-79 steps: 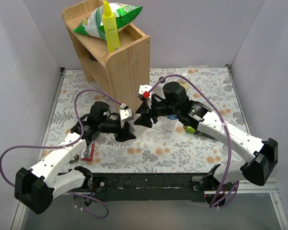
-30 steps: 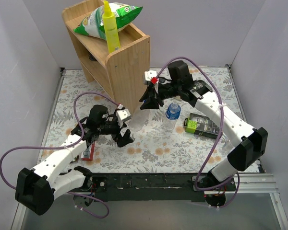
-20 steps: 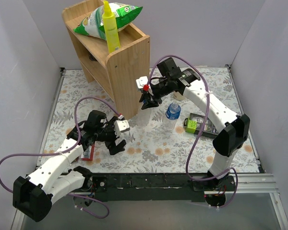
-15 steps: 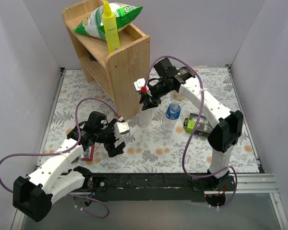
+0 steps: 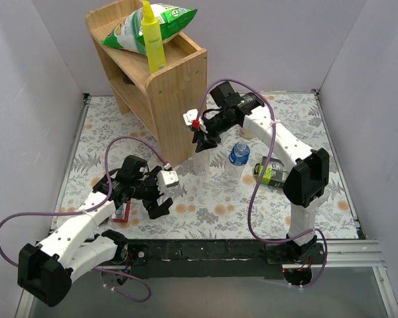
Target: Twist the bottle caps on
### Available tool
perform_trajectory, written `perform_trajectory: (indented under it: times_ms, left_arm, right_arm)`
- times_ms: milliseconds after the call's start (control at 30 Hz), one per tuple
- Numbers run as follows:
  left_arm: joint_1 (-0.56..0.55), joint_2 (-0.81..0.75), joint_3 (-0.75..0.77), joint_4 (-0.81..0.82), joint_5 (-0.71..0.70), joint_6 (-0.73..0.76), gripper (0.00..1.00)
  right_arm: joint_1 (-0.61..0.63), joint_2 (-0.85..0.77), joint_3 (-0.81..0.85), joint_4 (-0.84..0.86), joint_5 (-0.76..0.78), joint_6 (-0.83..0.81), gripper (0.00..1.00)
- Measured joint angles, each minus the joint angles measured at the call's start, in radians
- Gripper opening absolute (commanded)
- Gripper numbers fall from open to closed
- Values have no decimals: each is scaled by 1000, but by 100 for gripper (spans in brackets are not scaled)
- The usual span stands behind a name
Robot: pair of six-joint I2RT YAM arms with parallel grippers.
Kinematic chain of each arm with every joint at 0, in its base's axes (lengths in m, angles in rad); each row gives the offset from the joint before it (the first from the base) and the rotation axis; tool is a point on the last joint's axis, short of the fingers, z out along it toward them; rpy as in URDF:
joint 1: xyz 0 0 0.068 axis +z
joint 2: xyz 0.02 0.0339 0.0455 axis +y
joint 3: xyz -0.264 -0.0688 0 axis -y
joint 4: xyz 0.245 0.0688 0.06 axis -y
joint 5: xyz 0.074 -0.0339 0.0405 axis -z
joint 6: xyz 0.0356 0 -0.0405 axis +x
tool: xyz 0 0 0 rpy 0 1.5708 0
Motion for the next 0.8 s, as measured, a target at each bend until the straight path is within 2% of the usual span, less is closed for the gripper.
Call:
perform_trajectory:
  times_ms: [400,500,633,800]
  left_arm:
    - [6,0,-34,11,-3,-16,98]
    - [7,-2,-42,12,-3,-17,98]
    - [11,-2,-44,12,-5,-18,98]
    - [13,-2,-46,15,-5,-18,98]
  right_arm:
    - [-2,22,0,42,7,28,6]
    - [-3,30,0,52,6,45,12]
    - [-3,42,0,63,-1,66,28]
    - [-3,42,0,78,7,96,38]
